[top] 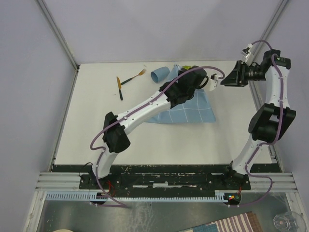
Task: Set the dinner table for one person
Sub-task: Flatten out the napkin at the center of the board.
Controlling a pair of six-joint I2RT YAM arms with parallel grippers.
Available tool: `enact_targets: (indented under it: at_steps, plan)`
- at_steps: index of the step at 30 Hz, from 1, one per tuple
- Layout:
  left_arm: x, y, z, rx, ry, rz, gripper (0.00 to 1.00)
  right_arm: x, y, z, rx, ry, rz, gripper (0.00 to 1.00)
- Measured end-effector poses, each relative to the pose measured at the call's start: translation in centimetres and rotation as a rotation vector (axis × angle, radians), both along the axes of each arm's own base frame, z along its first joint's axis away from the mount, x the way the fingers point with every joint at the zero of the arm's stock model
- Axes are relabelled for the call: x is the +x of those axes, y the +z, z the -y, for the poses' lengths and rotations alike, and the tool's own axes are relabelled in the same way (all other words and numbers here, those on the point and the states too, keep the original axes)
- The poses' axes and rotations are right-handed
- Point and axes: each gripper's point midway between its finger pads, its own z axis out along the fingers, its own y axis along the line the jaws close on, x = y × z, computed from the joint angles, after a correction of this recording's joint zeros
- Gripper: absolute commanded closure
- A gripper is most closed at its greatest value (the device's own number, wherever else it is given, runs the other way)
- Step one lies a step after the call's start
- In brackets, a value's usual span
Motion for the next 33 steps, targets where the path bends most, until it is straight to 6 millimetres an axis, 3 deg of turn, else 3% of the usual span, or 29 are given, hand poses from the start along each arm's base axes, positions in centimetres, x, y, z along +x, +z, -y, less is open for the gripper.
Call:
enact_targets:
  at_steps: [4,7,11,16,22,28,33]
  plan:
    - [2.7,-4.2,0.5,0.034,0.033,-0.039,0.97,-3.1,2.3,-0.5,-0.066,0.023,0.099,0.38]
    - [4.6,-7.3,0.2,0.067,0.057,-0.069,0.97,-5.0,2.3,-0.6,-0.126,0.041,0.139,0.38]
    - [6.5,-9.3,-0.5,0.082,0.086,-0.083,0.97,-6.8,-0.7,-0.1,-0.218,0.045,0.123,0.38]
    - [8.6,-8.9,-1.1,0.043,0.13,-0.046,0.97,-9.2,-6.0,1.4,-0.37,0.055,0.072,0.38]
    - [9.1,-7.9,-1.6,0.02,0.163,-0.013,0.97,-7.9,-7.0,2.7,-0.555,0.092,0.168,0.36]
    - [8.8,-8.0,-1.5,0.004,0.17,-0.016,0.97,-5.4,-7.6,1.2,-0.592,0.149,0.231,0.35]
    - [8.4,-8.3,-1.1,-0.039,0.18,-0.031,0.97,-3.3,-9.2,-0.5,-0.576,0.191,0.246,0.34]
